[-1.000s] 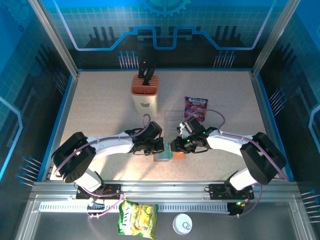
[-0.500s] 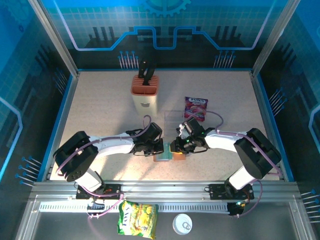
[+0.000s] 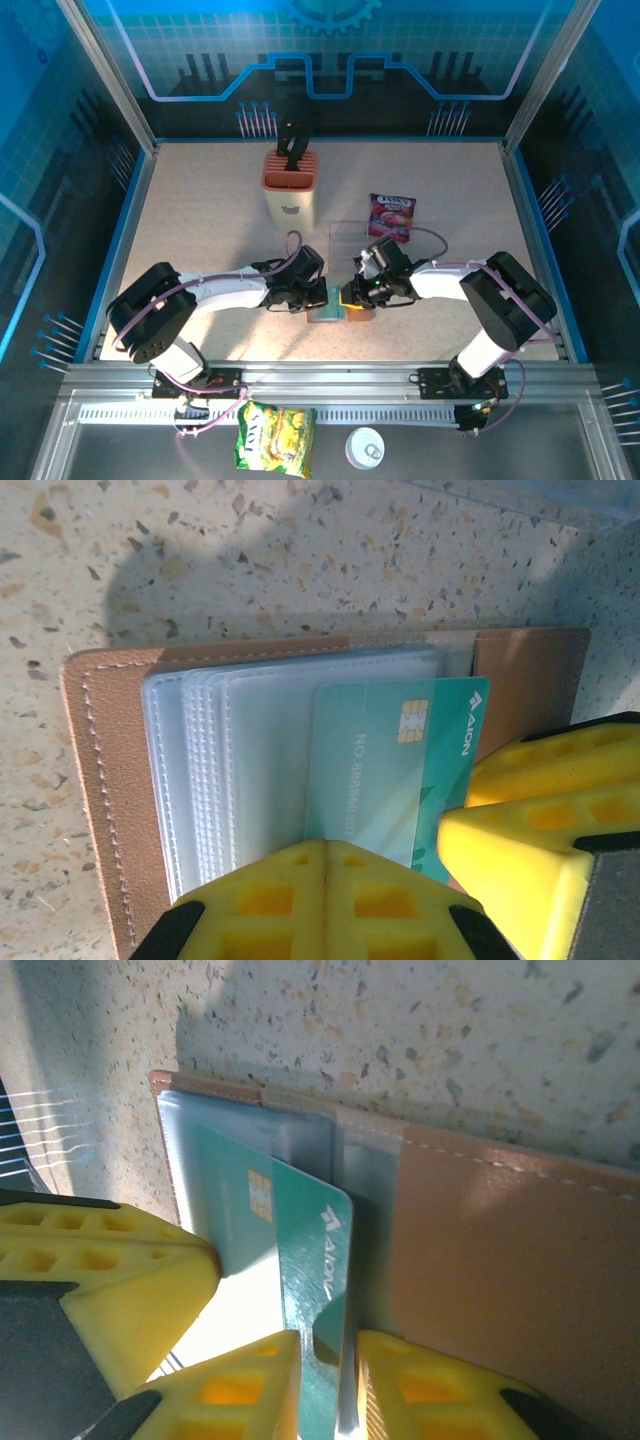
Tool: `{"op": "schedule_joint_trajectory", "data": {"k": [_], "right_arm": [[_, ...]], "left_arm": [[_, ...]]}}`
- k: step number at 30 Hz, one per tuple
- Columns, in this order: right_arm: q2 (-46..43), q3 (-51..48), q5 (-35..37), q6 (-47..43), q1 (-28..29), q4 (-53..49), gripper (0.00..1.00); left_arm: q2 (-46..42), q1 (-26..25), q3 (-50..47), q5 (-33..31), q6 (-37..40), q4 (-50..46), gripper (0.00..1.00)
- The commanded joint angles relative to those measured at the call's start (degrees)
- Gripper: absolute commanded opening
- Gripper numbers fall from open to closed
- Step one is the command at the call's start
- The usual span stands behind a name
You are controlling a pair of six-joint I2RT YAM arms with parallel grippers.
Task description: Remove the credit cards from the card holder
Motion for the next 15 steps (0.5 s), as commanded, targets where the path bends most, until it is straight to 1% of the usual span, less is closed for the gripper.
{"op": "schedule_joint_trajectory", "data": {"k": [1,8,15], "right_arm": [[1.1,-1.0,-1.9,1.2,-0.7,2.3,0.19],[-1.2,-2.6,-0.5,1.7,-1.2,3.2,0.13],[-4.9,-2.5,1.2,-1.1,-2.6,-2.0,0.08]], "left_arm": [[0.7,-0.4,-1.5,-0.5,-0.2,-1.8,0.0],[-0.6,-0.4,-1.5,-1.2,-0.6,-2.6,0.0],[-1.7,-0.4,-1.6,-1.9,-0.5,-3.7,0.0]]}}
